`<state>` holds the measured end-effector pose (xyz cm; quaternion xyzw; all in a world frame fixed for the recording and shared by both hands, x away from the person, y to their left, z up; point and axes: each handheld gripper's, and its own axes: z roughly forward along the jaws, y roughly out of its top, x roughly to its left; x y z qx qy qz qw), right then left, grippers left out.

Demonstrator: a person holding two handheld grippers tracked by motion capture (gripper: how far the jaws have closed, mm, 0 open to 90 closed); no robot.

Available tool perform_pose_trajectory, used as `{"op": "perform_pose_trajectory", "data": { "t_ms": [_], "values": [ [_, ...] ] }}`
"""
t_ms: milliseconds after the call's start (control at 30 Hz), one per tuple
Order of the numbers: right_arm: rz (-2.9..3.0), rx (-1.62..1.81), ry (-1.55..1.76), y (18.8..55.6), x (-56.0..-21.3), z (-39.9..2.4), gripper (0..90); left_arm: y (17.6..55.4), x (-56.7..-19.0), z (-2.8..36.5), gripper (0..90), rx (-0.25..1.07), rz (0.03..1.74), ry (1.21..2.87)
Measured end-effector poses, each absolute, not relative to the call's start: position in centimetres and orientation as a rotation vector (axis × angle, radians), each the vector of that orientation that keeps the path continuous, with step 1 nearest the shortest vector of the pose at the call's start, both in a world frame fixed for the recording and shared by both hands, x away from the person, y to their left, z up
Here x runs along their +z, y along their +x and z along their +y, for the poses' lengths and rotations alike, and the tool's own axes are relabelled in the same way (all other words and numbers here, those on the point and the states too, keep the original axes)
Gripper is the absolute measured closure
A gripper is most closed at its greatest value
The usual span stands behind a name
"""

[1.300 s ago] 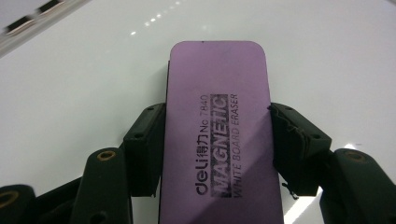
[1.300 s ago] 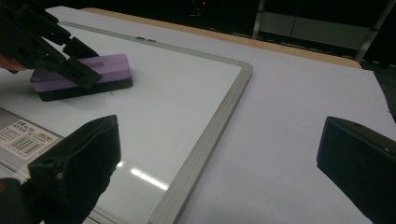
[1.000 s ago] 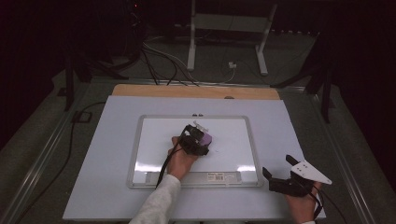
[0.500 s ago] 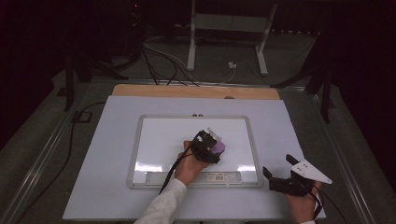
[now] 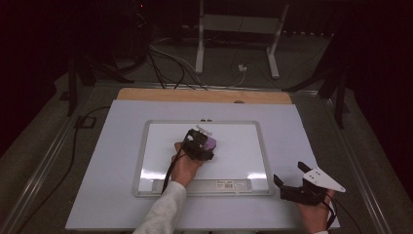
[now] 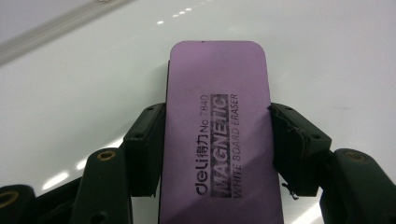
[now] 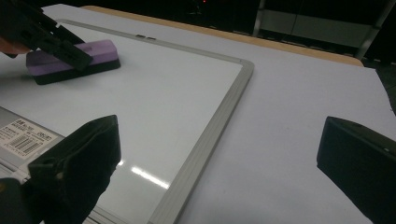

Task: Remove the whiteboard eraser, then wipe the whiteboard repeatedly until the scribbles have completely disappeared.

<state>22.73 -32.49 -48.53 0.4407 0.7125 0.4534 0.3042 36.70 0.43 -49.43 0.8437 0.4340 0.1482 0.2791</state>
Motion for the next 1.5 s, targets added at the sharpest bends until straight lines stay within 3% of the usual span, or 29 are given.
{"op": "perform_pose_trajectory", "data": {
  "t_ms": [267,833,1500],
  "values": [
    [1.887,1.201,1.163,22.7,-48.5,-32.4,0.0,34.7,-49.3,-3.2,41.7,0.325,0.97,2.338],
    [1.88,1.203,1.171,22.7,-48.5,-32.6,0.0,38.2,-49.4,6.8,41.8,0.478,1.392,2.174],
    [1.87,1.205,1.17,22.5,-48.3,-32.7,0.0,36.3,-46.8,9.1,41.7,0.466,1.386,2.01]
  ]
}}
